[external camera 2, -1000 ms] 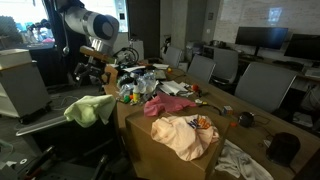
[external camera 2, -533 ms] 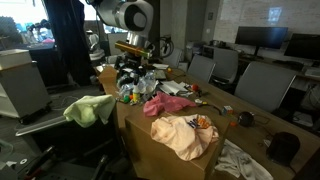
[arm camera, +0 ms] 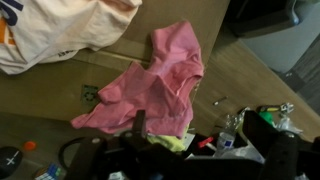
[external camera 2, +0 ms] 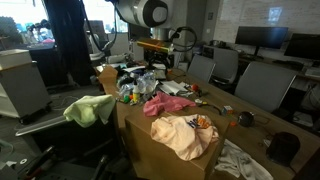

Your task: Put the three towels on the headrest of the grey chair

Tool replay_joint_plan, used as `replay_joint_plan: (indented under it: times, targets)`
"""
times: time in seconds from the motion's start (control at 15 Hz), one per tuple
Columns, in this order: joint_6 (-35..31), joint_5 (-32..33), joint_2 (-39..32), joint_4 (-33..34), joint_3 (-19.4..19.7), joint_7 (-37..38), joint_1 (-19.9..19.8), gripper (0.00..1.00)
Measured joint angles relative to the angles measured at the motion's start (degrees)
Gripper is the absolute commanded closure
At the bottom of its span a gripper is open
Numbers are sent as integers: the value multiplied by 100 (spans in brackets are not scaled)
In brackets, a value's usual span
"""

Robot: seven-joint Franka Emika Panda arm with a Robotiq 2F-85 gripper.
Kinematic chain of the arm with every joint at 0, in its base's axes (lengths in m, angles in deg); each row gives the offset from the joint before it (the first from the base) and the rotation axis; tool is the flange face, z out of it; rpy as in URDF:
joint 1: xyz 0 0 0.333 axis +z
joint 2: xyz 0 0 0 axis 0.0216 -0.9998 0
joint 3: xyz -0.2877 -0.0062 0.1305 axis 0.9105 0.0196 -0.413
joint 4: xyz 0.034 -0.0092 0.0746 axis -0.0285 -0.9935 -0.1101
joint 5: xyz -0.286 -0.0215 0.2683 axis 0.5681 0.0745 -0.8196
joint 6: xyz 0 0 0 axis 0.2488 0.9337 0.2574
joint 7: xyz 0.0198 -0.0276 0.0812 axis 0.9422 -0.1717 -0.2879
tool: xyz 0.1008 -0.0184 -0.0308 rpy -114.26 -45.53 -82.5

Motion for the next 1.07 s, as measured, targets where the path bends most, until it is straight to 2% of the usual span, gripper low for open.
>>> replay_joint_plan:
  times: [0.33, 0.6, 0.87, 1.07]
  targets:
    - [-1424, 502, -396, -210, 236, 1189, -10, 0]
    - [-2219, 1411, -749, -437, 716, 2503, 79, 0]
    - [-2372, 2552, -1039, -540, 1569, 4134, 528, 0]
    - [-2024, 3185, -1227, -539, 2162, 5306, 991, 0]
